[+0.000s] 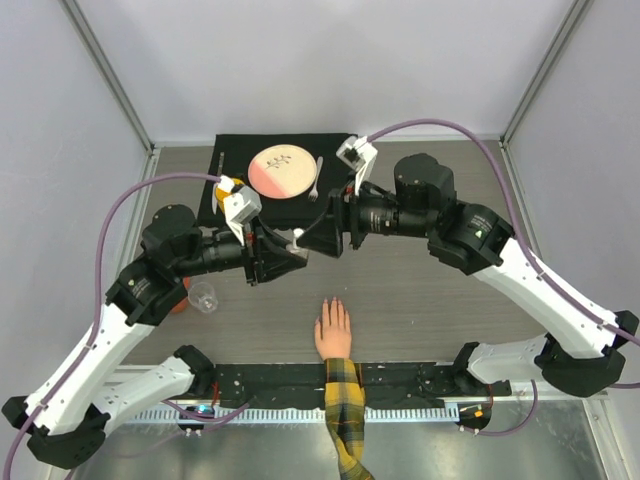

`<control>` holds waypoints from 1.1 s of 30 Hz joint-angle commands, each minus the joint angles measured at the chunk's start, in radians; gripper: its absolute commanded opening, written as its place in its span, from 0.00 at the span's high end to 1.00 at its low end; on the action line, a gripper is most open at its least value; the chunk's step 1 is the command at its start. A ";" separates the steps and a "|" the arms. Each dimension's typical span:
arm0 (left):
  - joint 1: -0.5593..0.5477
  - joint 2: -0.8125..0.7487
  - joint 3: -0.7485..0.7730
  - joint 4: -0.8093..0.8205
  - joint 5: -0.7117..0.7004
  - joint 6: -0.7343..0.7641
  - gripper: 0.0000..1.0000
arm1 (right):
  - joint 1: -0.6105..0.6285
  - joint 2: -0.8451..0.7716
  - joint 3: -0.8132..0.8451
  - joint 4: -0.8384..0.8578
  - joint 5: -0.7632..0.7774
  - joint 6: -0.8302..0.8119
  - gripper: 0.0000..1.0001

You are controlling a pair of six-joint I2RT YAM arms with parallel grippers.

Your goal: Paint the nails

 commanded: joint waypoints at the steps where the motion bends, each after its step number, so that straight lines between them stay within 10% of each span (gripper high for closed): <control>1: -0.001 -0.031 0.050 -0.081 -0.242 0.174 1.00 | 0.042 0.025 0.158 -0.099 0.338 0.123 0.33; 16: -0.003 -0.011 0.020 -0.006 -0.476 0.210 1.00 | 0.169 0.263 0.439 -0.222 0.655 0.139 0.35; 27: -0.003 -0.018 0.010 0.025 -0.461 0.190 1.00 | 0.199 0.332 0.486 -0.245 0.644 0.079 0.73; 30: -0.001 -0.024 0.015 0.028 -0.385 0.179 1.00 | 0.197 0.312 0.450 -0.216 0.578 -0.005 0.99; 33: -0.001 -0.034 0.029 0.027 -0.206 0.164 1.00 | 0.185 0.259 0.352 -0.154 0.360 -0.103 0.99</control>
